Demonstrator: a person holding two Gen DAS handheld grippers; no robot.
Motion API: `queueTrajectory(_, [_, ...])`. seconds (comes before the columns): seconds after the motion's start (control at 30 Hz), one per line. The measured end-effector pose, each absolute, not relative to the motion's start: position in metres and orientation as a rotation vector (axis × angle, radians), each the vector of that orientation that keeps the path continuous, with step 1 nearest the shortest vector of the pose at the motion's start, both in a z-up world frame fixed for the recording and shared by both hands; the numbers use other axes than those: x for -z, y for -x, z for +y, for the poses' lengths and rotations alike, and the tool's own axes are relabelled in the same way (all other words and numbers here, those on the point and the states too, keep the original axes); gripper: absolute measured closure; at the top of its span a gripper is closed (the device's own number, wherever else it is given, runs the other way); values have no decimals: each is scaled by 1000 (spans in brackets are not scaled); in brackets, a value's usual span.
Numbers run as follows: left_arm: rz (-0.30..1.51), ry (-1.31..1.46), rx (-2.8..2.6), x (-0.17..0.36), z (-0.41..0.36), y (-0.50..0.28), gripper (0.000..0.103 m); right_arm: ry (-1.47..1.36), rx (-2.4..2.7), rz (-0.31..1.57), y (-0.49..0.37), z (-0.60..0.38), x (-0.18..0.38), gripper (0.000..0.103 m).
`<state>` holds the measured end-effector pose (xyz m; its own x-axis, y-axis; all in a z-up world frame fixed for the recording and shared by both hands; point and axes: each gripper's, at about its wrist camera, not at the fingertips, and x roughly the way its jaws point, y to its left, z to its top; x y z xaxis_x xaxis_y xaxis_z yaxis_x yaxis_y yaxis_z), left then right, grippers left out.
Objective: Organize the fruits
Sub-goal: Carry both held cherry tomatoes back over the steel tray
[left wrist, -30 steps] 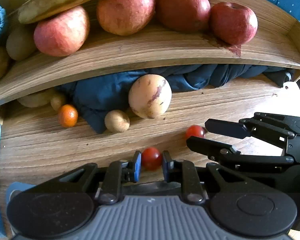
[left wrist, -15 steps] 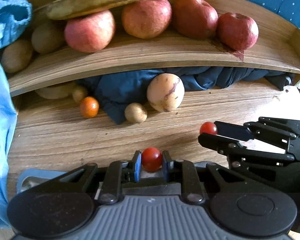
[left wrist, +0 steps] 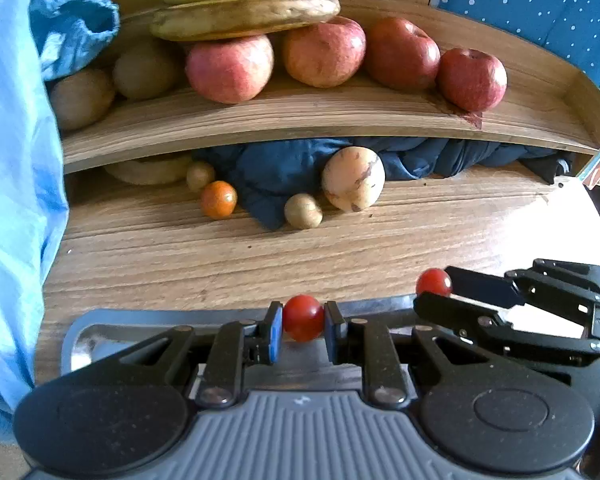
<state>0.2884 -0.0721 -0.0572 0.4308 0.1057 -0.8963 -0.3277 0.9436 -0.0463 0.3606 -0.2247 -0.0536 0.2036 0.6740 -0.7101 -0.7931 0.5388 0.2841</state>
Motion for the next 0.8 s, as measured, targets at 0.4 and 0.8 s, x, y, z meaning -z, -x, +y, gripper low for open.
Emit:
queueTrajectory(0.4, [1061,238,-286,43,-51,-238,80,182,-1002,896,-302,-227,35,78])
queueTrajectory(0.8, [1063,280,-301,46,-28,-186,80,229,-1027,880,-242,-221,18,78])
